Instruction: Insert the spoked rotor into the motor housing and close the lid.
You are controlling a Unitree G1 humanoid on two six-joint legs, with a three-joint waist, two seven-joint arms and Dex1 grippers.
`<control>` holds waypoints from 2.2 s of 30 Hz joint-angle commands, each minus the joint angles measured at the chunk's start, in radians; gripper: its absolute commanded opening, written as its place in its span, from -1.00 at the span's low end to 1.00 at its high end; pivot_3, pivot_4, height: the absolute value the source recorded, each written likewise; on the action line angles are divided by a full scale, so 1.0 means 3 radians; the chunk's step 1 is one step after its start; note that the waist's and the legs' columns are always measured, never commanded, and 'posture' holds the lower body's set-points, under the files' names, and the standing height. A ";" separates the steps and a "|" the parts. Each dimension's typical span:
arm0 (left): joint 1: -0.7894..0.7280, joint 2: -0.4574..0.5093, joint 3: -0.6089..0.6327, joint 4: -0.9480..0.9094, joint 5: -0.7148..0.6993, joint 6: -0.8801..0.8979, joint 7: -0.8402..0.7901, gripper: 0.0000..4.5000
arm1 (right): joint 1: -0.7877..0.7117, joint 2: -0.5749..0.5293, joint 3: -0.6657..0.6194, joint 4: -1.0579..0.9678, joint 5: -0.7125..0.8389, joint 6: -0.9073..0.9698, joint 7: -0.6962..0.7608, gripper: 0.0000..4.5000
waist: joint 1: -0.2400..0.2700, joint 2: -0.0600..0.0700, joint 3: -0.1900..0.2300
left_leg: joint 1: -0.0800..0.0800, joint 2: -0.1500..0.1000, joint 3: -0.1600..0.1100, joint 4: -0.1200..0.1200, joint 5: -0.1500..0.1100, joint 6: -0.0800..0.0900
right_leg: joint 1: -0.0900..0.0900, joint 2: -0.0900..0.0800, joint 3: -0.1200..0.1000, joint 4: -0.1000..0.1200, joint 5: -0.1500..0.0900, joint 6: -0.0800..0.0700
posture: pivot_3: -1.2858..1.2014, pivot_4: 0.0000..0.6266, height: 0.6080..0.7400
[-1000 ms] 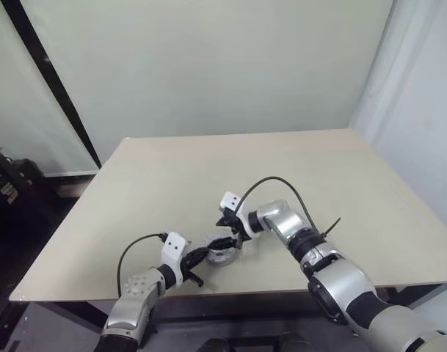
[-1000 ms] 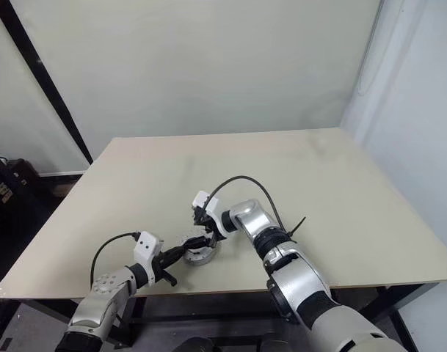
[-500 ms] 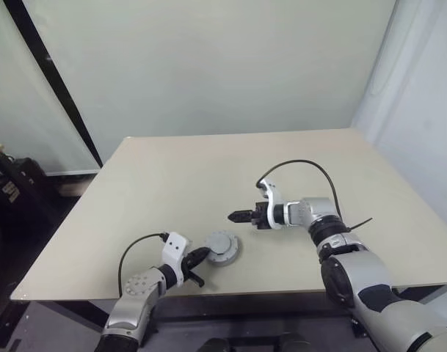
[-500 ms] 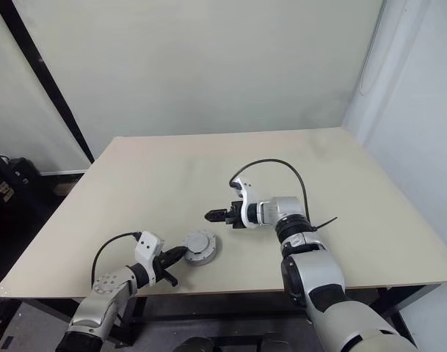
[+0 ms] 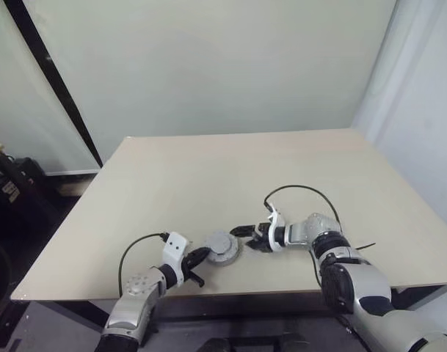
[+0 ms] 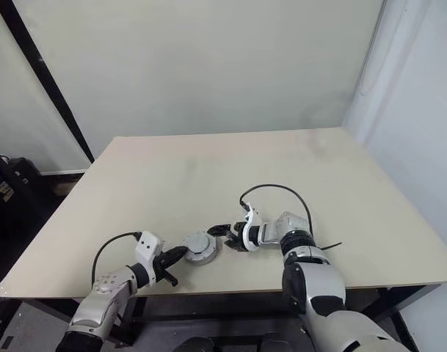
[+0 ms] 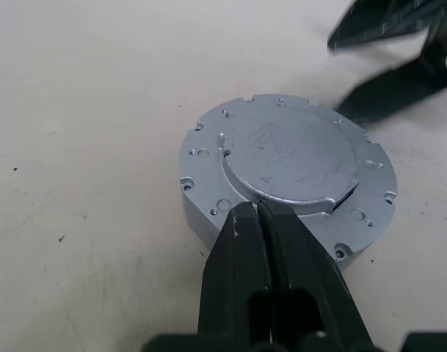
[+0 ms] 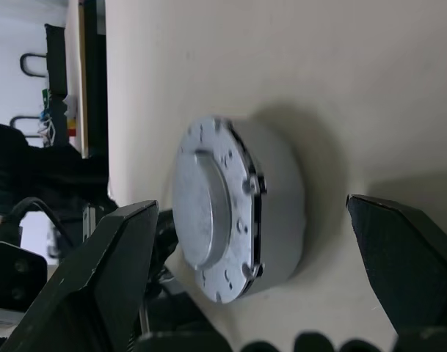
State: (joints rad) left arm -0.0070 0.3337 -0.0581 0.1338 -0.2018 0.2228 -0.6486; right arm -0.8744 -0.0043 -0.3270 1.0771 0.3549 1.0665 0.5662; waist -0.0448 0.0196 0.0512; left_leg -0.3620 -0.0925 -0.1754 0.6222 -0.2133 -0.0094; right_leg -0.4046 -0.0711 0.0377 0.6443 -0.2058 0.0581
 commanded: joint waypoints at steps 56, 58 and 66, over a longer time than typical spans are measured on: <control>0.0154 0.0056 0.1097 -0.0768 -0.1159 0.1345 0.0150 1.00 | 0.0257 0.0322 -0.0402 -0.0341 0.0646 0.0186 -0.0407 -0.47 | -0.0118 0.0008 -0.0006 | -0.0011 0.0013 -0.0001 -0.0033 -0.0004 0.0003 | -0.0022 0.0001 -0.0006 -0.0013 0.0002 0.0006 | 0.03 -1.00 1.00; 0.0201 0.0016 0.1241 -0.0841 -0.1419 0.1565 0.0189 1.00 | 0.0278 0.0345 -0.0428 -0.0410 0.0701 0.0229 -0.0397 -0.47 | -0.0119 0.0008 -0.0006 | -0.0012 0.0013 -0.0002 -0.0035 -0.0005 0.0004 | -0.0023 0.0001 -0.0006 -0.0015 0.0002 0.0005 | 0.03 -1.00 1.00; 0.0248 -0.0216 0.1658 -0.0925 -0.2171 0.2071 0.0495 1.00 | 0.0358 0.0475 -0.0584 -0.0707 0.0974 0.0387 -0.0368 -0.47 | -0.0121 -0.0015 0.0010 | -0.0014 0.0016 0.0000 -0.0029 -0.0008 0.0003 | -0.0022 0.0001 -0.0005 -0.0016 0.0002 0.0005 | 0.03 -1.00 1.00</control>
State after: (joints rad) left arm 0.0812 0.2722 0.3973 -0.1098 -0.7929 0.8264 -0.5219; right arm -0.7419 0.1221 -0.4770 0.9303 0.5755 1.1696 0.4333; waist -0.0811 0.0150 0.0543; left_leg -0.3663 -0.0874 -0.1755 0.6137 -0.2158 -0.0085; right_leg -0.4110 -0.0709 0.0361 0.6395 -0.2053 0.0594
